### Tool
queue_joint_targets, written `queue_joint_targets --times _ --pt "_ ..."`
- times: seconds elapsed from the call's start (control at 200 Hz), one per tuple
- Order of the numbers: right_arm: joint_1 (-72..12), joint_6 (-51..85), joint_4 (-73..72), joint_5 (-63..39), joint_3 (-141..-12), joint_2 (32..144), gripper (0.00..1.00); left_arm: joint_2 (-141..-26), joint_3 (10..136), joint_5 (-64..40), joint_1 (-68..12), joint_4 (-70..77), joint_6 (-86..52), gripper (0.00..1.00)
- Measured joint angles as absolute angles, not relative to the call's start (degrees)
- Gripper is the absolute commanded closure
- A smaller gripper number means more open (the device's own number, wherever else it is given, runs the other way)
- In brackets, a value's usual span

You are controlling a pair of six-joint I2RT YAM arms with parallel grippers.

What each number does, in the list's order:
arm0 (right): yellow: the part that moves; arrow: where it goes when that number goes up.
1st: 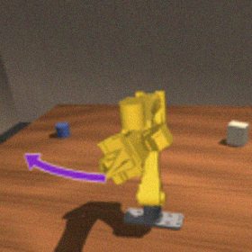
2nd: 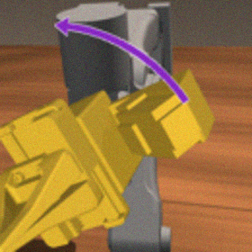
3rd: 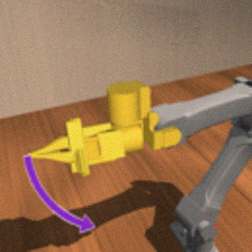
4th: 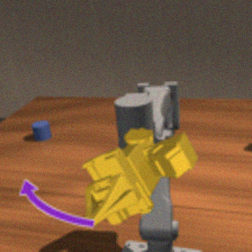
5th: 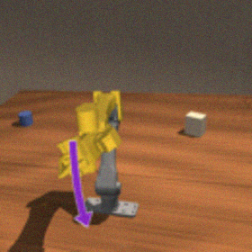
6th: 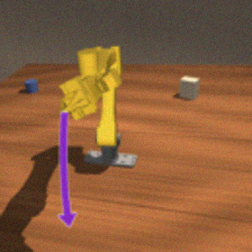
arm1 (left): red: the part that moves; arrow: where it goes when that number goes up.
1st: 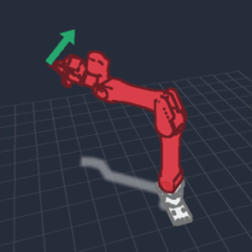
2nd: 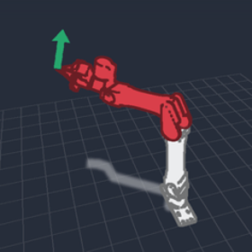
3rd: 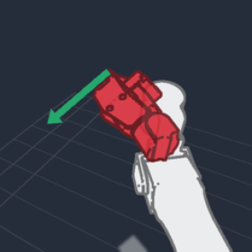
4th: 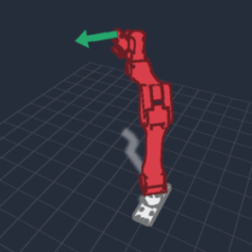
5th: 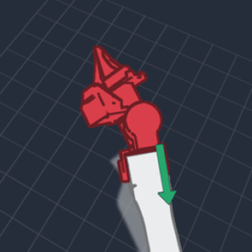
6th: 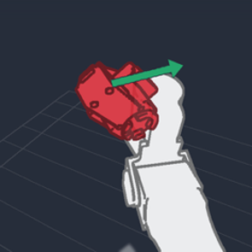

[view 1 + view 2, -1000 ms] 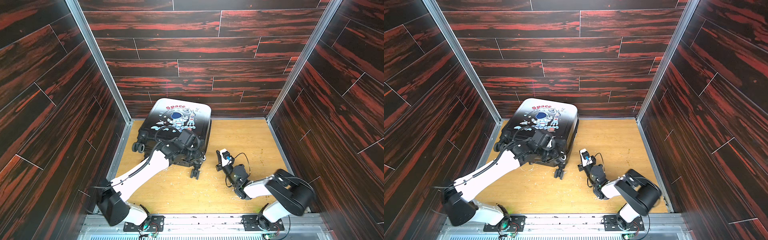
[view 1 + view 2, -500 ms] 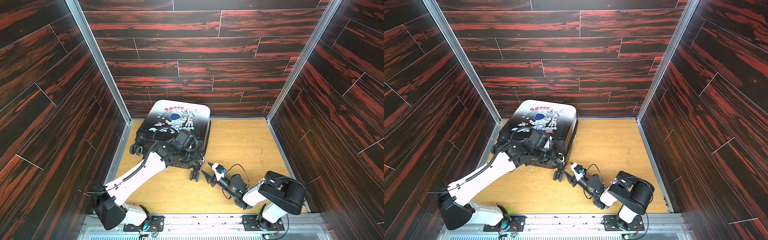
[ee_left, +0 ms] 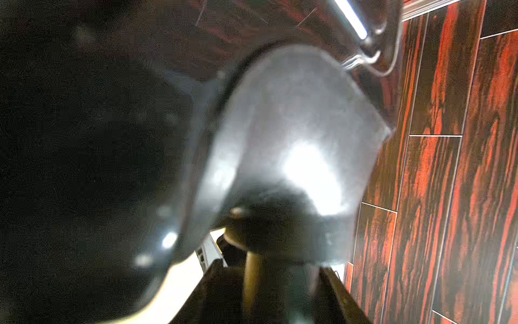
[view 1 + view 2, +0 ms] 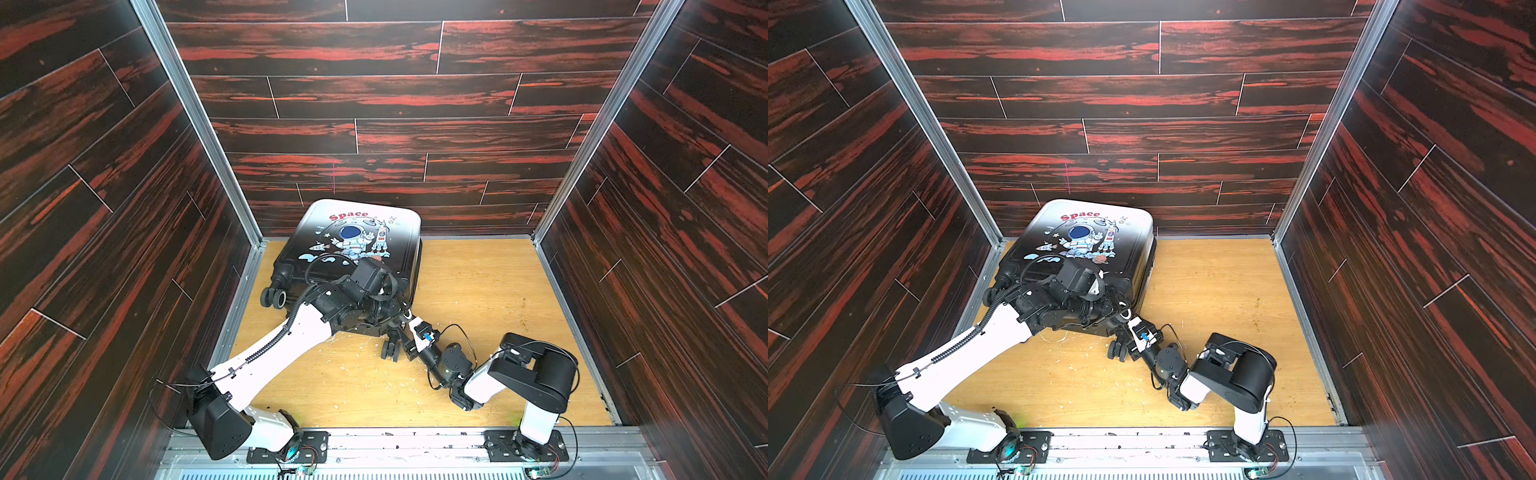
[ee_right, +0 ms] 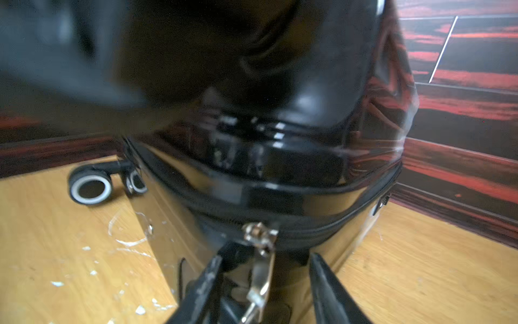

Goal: Open the suitcase zippers
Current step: Unzip the zipper on the suitcase.

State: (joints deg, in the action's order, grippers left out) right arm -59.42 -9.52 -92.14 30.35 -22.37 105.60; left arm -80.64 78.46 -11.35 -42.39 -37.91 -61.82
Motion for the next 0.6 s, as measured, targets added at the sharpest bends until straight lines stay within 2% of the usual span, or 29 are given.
queue_joint_targets --times 0.145,0.286,0.596 --pt "-59.6 -10.9 -92.2 31.8 -22.7 106.5 0.83 -80.6 78.7 -11.2 -42.4 -36.4 -62.8 1.00" --pt "-59.1 -11.6 -91.5 33.4 -23.0 106.7 1.00 -80.6 78.7 -10.7 -42.4 -36.2 -63.1 1.00" --pt "-57.4 -12.3 -89.5 31.7 -22.2 104.6 1.00 -79.3 76.3 -10.3 -42.4 -34.6 -62.7 1.00"
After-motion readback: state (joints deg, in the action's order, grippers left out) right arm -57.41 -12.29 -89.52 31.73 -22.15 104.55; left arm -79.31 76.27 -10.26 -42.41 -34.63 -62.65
